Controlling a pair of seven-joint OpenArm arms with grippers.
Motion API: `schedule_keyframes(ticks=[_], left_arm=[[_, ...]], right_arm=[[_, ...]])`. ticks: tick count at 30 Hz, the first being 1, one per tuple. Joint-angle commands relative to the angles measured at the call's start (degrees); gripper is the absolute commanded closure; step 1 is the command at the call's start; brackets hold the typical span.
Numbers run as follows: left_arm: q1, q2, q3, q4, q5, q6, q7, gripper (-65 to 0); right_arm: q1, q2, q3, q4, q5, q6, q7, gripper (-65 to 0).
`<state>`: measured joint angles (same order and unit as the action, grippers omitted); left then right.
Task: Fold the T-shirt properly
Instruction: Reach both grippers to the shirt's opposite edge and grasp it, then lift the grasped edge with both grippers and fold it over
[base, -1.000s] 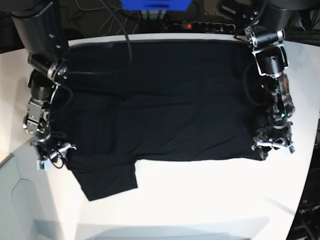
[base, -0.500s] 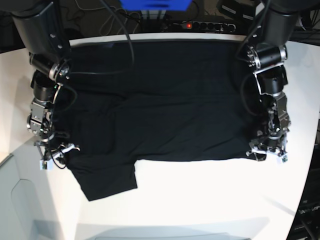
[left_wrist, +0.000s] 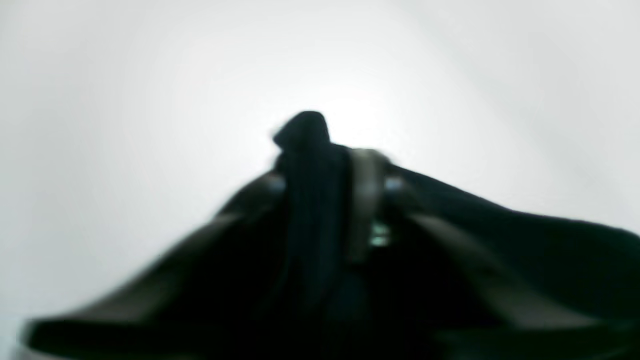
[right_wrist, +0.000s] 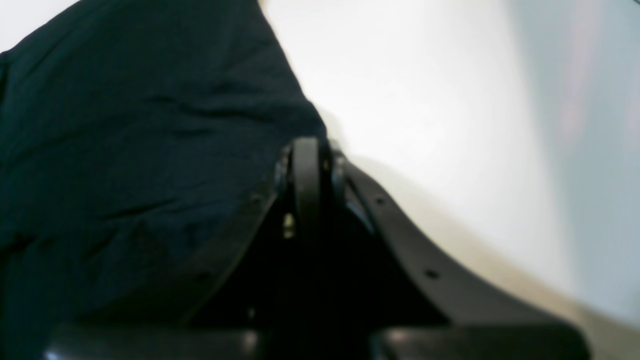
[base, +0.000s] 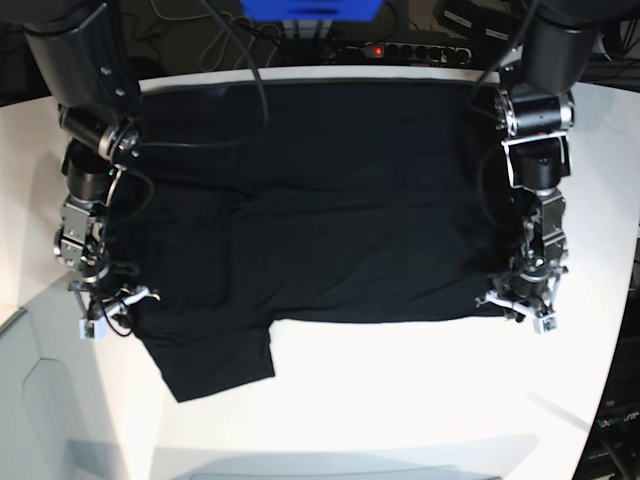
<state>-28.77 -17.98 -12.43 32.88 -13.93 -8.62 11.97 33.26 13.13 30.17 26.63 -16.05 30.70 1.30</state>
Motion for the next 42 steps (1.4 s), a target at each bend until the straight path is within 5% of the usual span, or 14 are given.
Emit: schedule_keyframes(ticks=[1, 3, 9, 17, 21, 30, 35, 42], left_arm=[[-1.16, -0.53, -0.01, 0.39, -0.26, -0.21, 0.74, -5.9], [-1.16, -0.53, -0.01, 0.39, -0.18, -0.12, 0.82, 0.0], [-0.02, -0.53, -0.1, 2.85, -0.7, -0.12, 1.35, 0.0], [11.94, -0.53, -0.98, 24.65, -0.79, 0.31, 4.08, 0.0], [17.39, 1.49, -8.98, 34.33, -0.79, -0.12, 8.56, 0.0], [24.6, 2.9, -16.45, 50.06, -0.79, -0.21, 15.95, 0.0], [30.84, 2.99, -16.45, 59.2, -0.79, -0.21, 18.06, 0.0], [41.39, 7.38, -22.17, 66.85, -0.79, -0.3, 17.7, 0.0]], right_arm=[[0.72, 0.28, -0.15, 0.31, -0.52, -0.5, -1.52, 0.0], [0.72, 0.28, -0.15, 0.66, -0.52, -0.5, -1.52, 0.0], [0.72, 0.02, 0.38, 5.32, -0.25, -0.24, -1.43, 0.0], [-6.4, -3.23, 0.46, 22.11, -0.17, 2.4, -1.52, 0.0], [-11.15, -4.47, 0.29, 31.61, 2.74, 3.63, -1.7, 0.0], [-22.66, -4.2, -0.06, 54.55, 15.39, 4.33, -15.32, 0.0], [-29.87, -4.64, 0.02, 62.29, 15.57, 9.26, -16.11, 0.0], [-38.57, -4.38, 0.46, 65.81, 15.75, 9.3, -15.5, 0.0]])
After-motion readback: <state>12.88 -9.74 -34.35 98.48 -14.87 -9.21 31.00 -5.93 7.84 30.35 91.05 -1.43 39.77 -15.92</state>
